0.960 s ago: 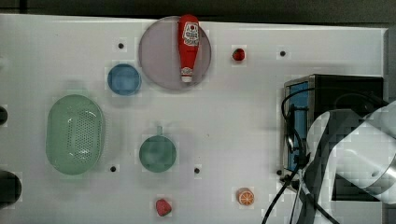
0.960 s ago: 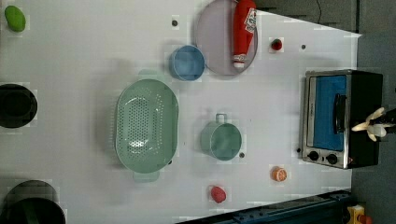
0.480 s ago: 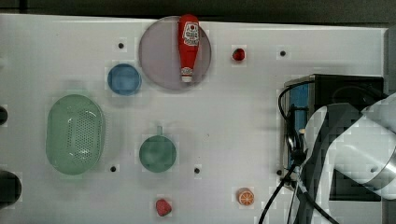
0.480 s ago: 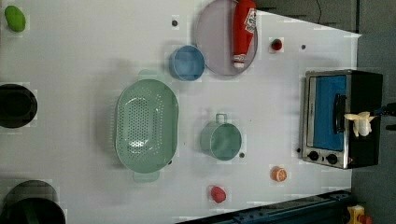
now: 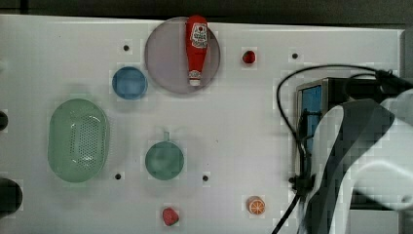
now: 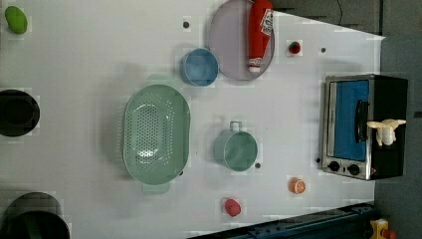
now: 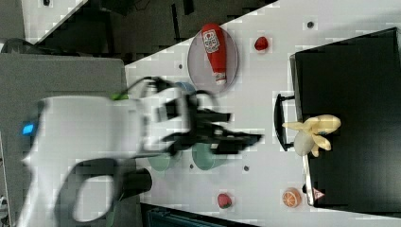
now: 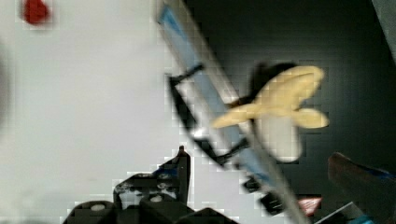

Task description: Pick banana from table and place on oven.

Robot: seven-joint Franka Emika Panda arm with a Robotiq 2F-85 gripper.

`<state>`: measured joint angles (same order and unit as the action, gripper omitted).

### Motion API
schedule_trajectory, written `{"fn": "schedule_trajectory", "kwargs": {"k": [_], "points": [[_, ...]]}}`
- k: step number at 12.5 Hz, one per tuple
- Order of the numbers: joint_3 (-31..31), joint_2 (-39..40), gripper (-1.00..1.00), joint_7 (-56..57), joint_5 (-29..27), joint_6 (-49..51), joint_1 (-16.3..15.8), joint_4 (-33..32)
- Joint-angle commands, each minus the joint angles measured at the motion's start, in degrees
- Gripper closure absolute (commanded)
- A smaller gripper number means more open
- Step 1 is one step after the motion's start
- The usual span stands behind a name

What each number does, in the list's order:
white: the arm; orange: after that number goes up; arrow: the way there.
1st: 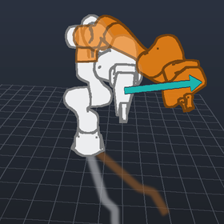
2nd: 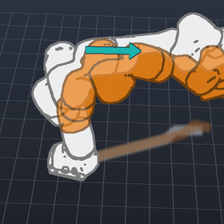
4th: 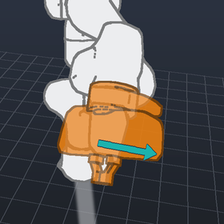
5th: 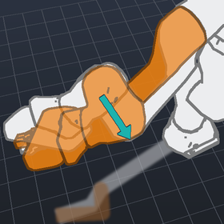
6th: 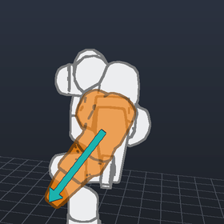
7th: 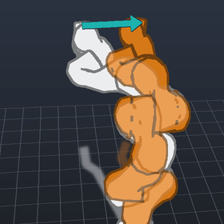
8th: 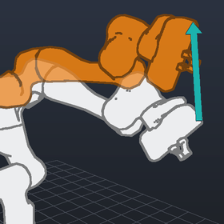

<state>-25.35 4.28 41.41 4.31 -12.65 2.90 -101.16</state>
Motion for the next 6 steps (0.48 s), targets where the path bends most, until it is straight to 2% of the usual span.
{"fn": "schedule_trajectory", "kwargs": {"k": [1,4,6], "points": [[9.15,-3.62,-1.00,-17.01,-1.51,1.24,-5.64,1.33],[15.51,-7.15,-1.00,-37.72,-1.68,2.11,-5.86,0.60],[17.63,-10.03,-1.00,-47.18,-1.72,8.37,-5.91,-0.69]]}}
